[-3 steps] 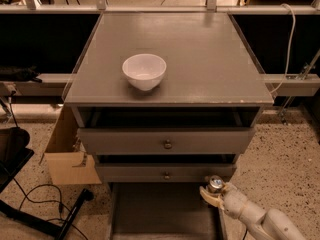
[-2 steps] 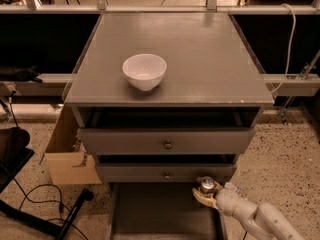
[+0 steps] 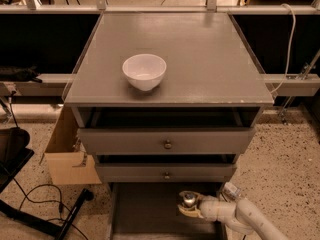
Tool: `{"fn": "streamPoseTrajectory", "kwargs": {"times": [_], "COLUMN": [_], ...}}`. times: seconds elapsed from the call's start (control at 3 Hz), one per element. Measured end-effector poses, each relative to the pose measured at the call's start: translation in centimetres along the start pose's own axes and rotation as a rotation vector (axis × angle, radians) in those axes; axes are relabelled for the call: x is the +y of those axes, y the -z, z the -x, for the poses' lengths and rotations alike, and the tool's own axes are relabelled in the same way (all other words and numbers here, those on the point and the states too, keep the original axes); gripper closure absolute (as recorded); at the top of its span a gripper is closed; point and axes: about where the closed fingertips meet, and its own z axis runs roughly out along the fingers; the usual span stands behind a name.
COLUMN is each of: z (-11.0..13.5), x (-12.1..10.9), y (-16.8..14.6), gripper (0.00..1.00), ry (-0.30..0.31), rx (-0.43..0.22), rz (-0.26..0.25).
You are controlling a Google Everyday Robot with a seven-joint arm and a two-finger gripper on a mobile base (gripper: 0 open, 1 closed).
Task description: Place redbull can into bottom drawer
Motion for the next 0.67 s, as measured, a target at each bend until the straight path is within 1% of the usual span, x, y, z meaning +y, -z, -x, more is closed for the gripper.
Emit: {"fn": "streamPoseTrajectory", "kwargs": {"times": [0.33, 0.67], "z": [-2.8, -5.2], "x": [1.3, 2.9], "y": [-1.6, -2.9], "gripper": [1.00, 1.00], "ry": [0.052, 0.090], "rx": [0.029, 0.063], "rz": [0.065, 0.104]}}
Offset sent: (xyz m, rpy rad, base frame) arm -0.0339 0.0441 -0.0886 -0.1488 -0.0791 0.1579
